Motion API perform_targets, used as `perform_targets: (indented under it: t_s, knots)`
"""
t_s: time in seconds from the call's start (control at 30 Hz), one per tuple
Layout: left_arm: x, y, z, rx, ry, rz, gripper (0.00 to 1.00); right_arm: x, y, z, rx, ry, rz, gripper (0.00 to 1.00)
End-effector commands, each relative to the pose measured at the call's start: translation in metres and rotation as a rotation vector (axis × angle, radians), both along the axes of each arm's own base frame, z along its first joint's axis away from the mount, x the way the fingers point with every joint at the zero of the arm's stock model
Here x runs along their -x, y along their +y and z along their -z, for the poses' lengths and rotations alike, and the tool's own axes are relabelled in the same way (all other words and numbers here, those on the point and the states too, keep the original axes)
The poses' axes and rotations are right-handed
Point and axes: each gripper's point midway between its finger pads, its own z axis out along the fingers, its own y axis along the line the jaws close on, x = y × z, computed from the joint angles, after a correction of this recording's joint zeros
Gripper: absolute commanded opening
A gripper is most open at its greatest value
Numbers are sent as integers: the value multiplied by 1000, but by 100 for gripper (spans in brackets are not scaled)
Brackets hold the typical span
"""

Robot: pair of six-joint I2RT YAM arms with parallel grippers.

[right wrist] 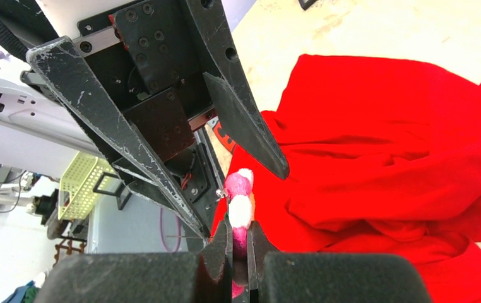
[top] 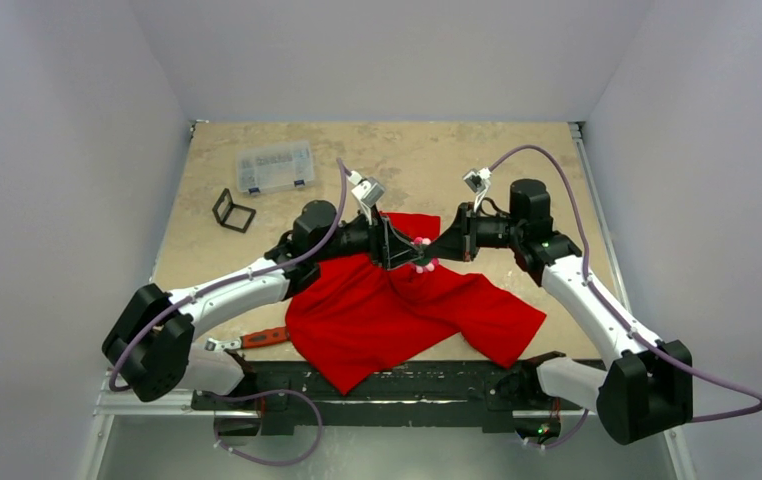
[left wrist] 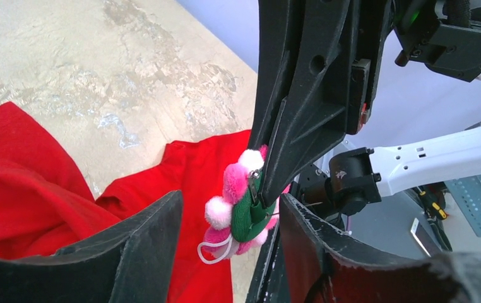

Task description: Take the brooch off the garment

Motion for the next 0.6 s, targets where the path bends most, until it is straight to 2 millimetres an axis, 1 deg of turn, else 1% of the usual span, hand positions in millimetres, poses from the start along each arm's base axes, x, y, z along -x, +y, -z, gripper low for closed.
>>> perform_targets:
  t_s: [0.0, 0.03, 0.07, 0.17, 0.37, 0.5, 0.57]
  knots:
    - [4, 5, -17, 38, -62, 16, 57, 0, 2, -8, -6, -34, -16, 0]
    - [5, 9, -12, 29, -58, 16, 57, 0, 2, -8, -7, -29, -17, 0]
    - [6, 10, -11, 28, -66, 23, 57, 0, 2, -7, -6, -22, -18, 0]
    - [11, 8, -13, 38, -86, 58, 57, -1, 3, -6, -6, -9, -18, 0]
    - [8, 8, -7, 28, -82, 44, 61, 0, 5, -2, -16, 28, -39, 0]
    - [11, 2, -16, 59, -84, 71, 65, -1, 4, 1, -12, 37, -31, 0]
    - [9, 0, -17, 62, -75, 62, 66, -2, 4, 1, -10, 38, -28, 0]
